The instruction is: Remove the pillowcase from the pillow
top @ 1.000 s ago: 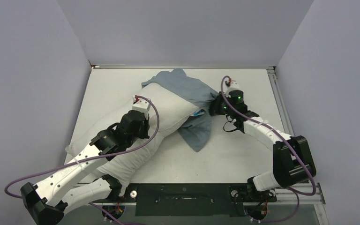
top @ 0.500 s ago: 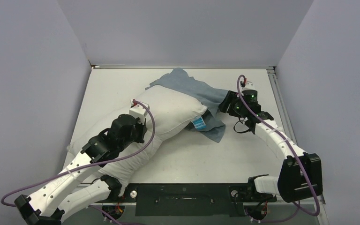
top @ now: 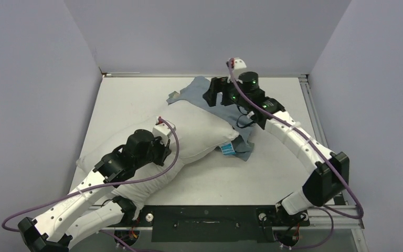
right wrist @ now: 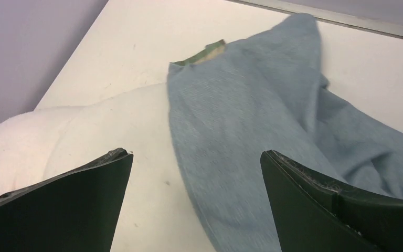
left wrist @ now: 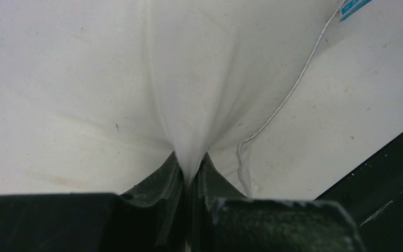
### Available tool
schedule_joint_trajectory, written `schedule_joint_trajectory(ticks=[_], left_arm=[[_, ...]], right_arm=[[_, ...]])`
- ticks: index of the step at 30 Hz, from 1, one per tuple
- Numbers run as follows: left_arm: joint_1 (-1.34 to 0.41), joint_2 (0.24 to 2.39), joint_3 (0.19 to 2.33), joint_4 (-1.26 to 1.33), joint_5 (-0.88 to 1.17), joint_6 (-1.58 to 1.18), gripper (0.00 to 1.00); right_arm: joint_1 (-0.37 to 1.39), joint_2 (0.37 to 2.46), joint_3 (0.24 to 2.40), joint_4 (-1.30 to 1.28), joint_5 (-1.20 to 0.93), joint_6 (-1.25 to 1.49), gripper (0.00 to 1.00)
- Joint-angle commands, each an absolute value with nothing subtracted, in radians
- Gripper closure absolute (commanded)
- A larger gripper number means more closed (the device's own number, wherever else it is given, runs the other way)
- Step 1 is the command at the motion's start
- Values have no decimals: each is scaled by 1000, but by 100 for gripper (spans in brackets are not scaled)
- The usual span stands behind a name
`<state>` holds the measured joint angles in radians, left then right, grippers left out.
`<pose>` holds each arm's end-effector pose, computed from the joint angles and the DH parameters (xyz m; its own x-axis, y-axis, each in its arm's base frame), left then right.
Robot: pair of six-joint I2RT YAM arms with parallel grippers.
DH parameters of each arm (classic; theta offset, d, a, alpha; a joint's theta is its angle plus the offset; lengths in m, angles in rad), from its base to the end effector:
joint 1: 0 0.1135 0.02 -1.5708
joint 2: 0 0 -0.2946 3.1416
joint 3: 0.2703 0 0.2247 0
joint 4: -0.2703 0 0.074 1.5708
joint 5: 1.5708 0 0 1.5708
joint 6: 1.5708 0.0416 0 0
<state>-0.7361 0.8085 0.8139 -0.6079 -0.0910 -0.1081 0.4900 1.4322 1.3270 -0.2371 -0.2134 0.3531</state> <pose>0.0973 -0.0831 0.3223 -0.4837 0.2932 -0.8247 0.5643 0.8247 -0.0377 0.2685 0.1532 0.4037 -0.4978 0.1175 -0.8593 -0.4943 0.7757 0.3924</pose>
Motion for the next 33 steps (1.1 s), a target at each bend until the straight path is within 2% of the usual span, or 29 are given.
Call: schedule_joint_trajectory(ticks=[1,6,10,13,17,19,20,22,33], left_arm=[[-738,805,818,-629,50,-76,100],[-738,810,812,-624,101,-71,100],[-739,804,810,-624,119,-69,100],[-739,786,809,-622,123,-67,100],[-739,764,806,-616,126,-66,100],[-739,751,805,-614,123,-66,100],[-738,744,804,-612,121,-66,100],[-738,724,802,-607,114,-66,100],[-652,598,777,-545,136,-80,100]], right_arm=[[585,1610,1475,-257,-216,274,0],[632,1842,1660,-342,-236,236,0],[632,1936,1708,-375,-183,226,12],[602,1964,1708,-389,-145,228,34],[536,1971,1685,-402,-116,243,75],[502,1958,1667,-410,-76,248,88],[479,1948,1653,-412,-57,254,91],[420,1921,1629,-410,-30,270,94],[131,1663,1466,-351,51,372,95]])
